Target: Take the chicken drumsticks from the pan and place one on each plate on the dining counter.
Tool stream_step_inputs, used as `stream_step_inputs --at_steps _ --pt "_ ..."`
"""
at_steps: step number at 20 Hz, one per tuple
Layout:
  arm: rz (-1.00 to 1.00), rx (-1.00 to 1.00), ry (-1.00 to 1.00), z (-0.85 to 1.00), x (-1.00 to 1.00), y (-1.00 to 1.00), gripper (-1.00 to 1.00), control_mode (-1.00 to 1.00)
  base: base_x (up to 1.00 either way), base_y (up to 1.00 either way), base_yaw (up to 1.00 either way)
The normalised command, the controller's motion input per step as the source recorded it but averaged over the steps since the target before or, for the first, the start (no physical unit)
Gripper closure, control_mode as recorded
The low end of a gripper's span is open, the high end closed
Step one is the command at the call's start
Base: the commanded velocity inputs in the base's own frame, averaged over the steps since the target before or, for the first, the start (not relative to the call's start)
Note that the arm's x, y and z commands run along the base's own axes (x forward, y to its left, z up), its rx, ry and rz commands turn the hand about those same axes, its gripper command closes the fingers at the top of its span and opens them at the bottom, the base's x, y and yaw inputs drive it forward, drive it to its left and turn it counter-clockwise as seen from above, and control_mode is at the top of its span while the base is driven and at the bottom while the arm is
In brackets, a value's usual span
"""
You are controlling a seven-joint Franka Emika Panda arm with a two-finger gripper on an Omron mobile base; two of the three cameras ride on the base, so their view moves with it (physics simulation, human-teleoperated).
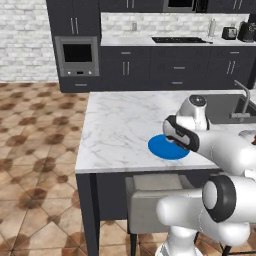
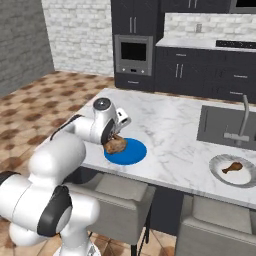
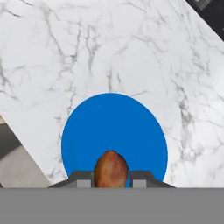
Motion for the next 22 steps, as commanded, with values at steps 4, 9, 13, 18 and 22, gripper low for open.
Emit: stream_step_inputs --at_steps 4,9,13,18,22 --pt "0.0 0.0 0.0 -0.24 0.26 -0.14 1.0 -1.0 0.0 0.0 0.0" --pt "0.0 0.0 0.0 -0.21 0.17 -0.15 1.0 -1.0 0.0 0.0 0.0" --pt "0.0 0.01 0.0 -0.21 0.07 -0.04 1.0 -1.0 0.0 0.0 0.0" --pt "0.0 0.02 0.0 -0.18 0.08 0.0 1.0 -1.0 0.0 0.0 0.0" --pt "-0.03 0.03 0.0 -0.17 0.17 0.0 1.0 -1.0 0.0 0.0 0.0"
